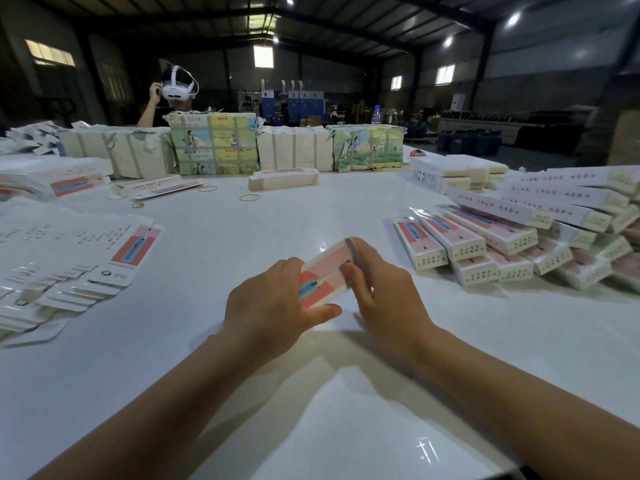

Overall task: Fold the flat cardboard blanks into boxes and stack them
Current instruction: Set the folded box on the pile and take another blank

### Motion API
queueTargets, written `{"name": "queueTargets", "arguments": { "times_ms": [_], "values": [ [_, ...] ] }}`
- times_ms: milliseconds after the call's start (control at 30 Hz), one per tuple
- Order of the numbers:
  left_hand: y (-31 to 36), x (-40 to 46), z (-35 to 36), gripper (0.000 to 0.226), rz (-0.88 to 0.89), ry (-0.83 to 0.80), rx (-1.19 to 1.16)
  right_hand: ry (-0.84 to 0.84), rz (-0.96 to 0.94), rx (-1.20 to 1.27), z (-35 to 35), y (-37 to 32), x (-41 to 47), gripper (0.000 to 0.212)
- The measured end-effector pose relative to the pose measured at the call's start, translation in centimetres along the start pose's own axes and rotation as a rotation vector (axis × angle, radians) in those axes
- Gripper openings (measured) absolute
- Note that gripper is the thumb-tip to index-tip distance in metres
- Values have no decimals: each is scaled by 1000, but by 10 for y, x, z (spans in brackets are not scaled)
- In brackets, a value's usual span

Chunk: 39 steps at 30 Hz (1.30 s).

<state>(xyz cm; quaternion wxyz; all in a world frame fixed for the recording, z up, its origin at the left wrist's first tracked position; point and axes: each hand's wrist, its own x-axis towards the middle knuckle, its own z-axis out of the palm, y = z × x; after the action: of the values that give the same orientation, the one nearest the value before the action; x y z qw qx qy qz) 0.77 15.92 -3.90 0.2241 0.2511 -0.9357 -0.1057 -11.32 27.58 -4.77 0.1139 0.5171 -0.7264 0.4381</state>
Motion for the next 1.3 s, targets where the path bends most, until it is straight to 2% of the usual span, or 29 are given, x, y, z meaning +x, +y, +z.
{"name": "queueTargets", "arguments": {
  "times_ms": [67, 167, 233, 300, 400, 567, 700, 833, 900, 1033, 1133, 1300],
  "values": [
    [-1, 0, 1, 66, -3, 39, 37, 7, 38, 101, 2, 0, 0, 40],
    [-7, 1, 0, 60, 15, 101, 107, -25, 332, 686, -2, -5, 8, 32],
    [-11, 1, 0, 63, 31, 114, 135, -83, 484, 978, -6, -3, 13, 28],
    [-12, 2, 1, 66, 44, 125, 186, -107, 527, 1068, -8, -1, 15, 22],
    [-11, 3, 4, 67, 65, 148, 253, -60, 527, 1035, -6, 1, 13, 22],
    [-11, 1, 4, 66, 81, 170, 235, -13, 511, 1014, -8, -1, 11, 31],
    [-9, -1, 4, 66, 93, 198, 224, -1, 509, 995, -7, -4, 12, 29],
    [-8, -3, 5, 70, 86, 193, 218, -33, 394, 860, -7, -5, 9, 58],
    [-7, -2, 6, 71, 83, 185, 218, -41, 326, 731, -7, -5, 7, 61],
    [-6, -1, 5, 69, 67, 173, 195, 9, 178, 420, -7, -5, 1, 43],
    [-4, 0, 3, 67, 45, 160, 197, 48, 69, 298, -6, -9, -2, 27],
    [5, -2, 3, 64, 16, 151, 338, 62, -9, 75, -1, -9, -1, 15]
  ]
}}
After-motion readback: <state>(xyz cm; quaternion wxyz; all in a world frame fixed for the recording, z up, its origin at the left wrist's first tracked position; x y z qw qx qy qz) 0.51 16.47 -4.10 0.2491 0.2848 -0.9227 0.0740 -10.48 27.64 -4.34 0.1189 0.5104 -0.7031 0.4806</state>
